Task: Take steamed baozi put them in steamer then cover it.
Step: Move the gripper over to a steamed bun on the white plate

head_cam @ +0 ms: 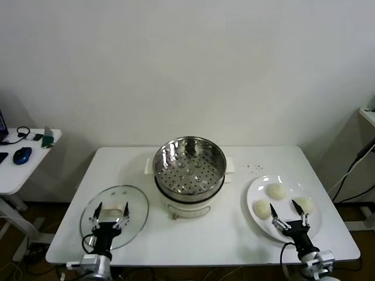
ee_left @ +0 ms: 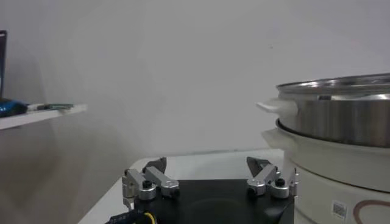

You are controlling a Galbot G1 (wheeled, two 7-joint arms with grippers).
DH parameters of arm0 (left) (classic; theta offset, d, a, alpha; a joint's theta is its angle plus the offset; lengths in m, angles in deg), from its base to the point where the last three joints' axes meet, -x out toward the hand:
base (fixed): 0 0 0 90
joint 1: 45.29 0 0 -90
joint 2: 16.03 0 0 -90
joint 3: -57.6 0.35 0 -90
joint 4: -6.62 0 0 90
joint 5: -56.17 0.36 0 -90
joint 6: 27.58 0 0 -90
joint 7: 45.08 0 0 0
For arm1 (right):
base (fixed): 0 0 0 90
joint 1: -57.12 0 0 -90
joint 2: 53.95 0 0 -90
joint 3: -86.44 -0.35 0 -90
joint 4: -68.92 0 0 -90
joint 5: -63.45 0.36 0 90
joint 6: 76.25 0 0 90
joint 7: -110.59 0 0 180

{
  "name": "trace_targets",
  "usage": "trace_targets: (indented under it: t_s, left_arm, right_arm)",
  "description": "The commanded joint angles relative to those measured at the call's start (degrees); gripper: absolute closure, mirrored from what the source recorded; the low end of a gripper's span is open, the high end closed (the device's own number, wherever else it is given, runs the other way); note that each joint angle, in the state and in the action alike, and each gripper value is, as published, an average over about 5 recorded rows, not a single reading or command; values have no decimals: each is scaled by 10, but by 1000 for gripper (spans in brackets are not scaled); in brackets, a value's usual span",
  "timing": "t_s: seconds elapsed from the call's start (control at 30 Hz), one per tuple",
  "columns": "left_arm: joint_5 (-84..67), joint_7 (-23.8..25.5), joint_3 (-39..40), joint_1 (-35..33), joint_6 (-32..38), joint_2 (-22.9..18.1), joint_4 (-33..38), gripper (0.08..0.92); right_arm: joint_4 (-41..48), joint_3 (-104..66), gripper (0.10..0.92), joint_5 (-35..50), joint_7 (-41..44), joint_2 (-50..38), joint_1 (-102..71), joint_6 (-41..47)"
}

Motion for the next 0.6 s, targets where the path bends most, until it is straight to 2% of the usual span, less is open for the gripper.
trace_targets:
  t_s: [0.03,0.13,0.3,0.43,0.6]
  left_arm:
    - [-4,-2,1,0,-1,2,2,177]
    - [-5,-3,5,-2,0,6,3,177]
    - [-6,-3,13,-8,4,8,12,177]
    - [-6,-2,21,-15,15,6,20,177]
    - [-3,-1,29,-22,28,5,21,177]
  right_arm:
    - [-3,-4,203,-7,26,-35,26,18]
    - [11,3,203,-13,79,-102,70,49]
    - [71,44,203,-47,213,-253,158,148]
    - [153,120,203,-97,329,-329,262,155]
    - [249,316,203,-144,461,-394,460,148]
